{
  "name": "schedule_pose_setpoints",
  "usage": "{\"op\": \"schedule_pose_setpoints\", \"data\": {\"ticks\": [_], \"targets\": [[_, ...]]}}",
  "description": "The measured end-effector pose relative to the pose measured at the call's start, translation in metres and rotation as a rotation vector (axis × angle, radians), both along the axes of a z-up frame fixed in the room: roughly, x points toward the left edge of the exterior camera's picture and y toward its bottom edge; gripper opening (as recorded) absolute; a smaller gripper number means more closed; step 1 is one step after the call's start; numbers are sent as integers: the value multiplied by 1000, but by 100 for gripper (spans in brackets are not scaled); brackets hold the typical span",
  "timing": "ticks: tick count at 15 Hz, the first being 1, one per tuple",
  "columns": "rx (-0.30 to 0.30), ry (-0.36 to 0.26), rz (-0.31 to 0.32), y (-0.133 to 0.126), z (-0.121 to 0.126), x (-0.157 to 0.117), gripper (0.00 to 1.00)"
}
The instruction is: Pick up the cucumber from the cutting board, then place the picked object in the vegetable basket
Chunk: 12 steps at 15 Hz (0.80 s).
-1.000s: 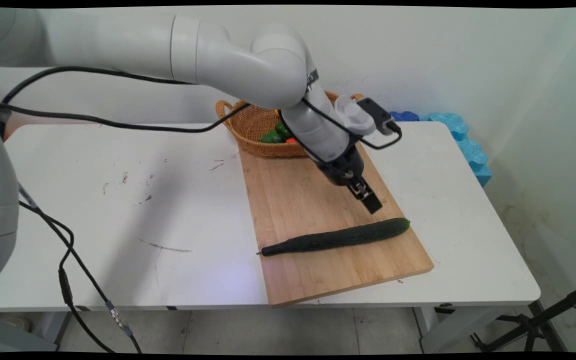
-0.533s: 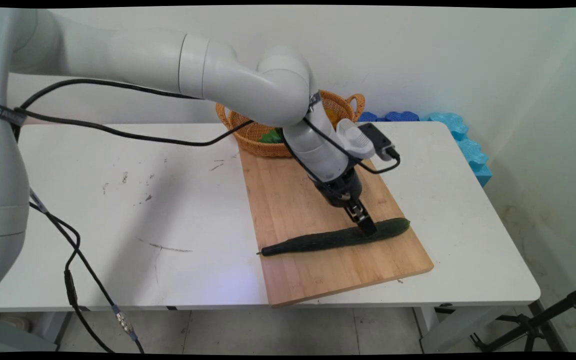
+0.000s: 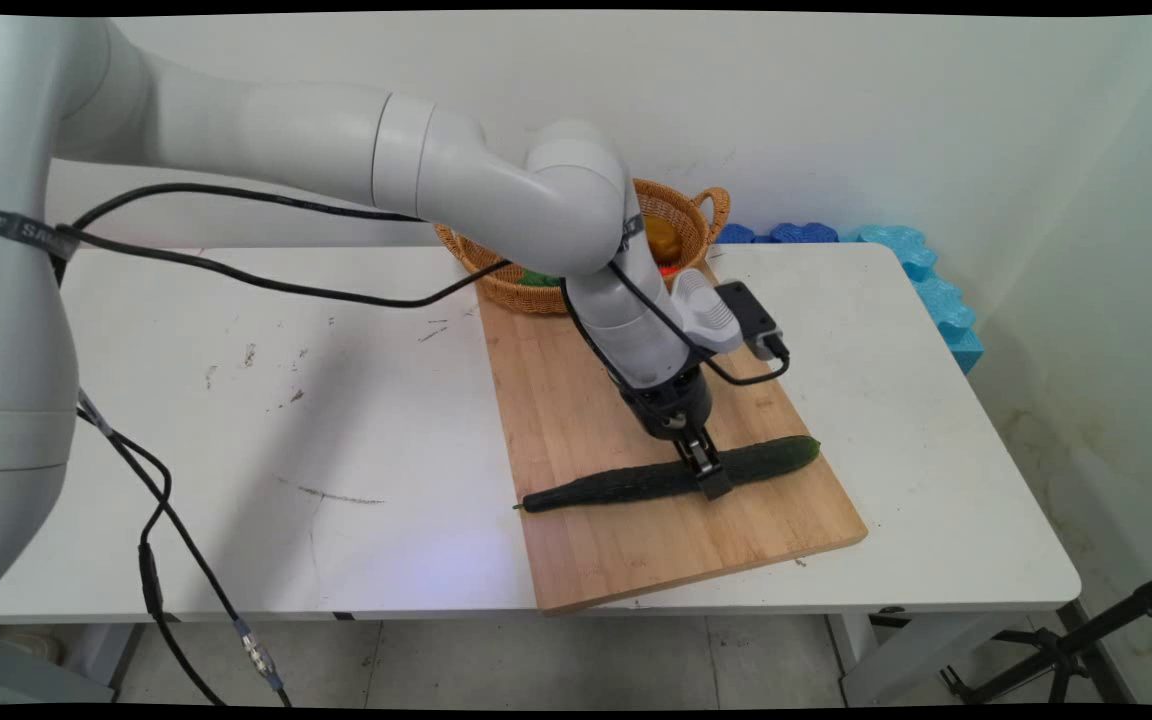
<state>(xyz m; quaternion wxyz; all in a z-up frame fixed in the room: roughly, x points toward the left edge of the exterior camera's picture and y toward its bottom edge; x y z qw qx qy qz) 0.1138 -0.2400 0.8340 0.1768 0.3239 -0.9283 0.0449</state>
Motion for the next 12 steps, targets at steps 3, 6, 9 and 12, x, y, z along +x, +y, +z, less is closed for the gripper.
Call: {"op": "schedule_pose_setpoints", "data": {"ticks": [3, 6, 9, 12], "targets": [[-4, -21, -38, 3, -3, 1, 0], [-12, -37, -87, 6, -4, -1, 0], [-23, -41, -110, 7, 0, -4, 0], [-54, -42, -135, 4, 14, -6, 0]]}}
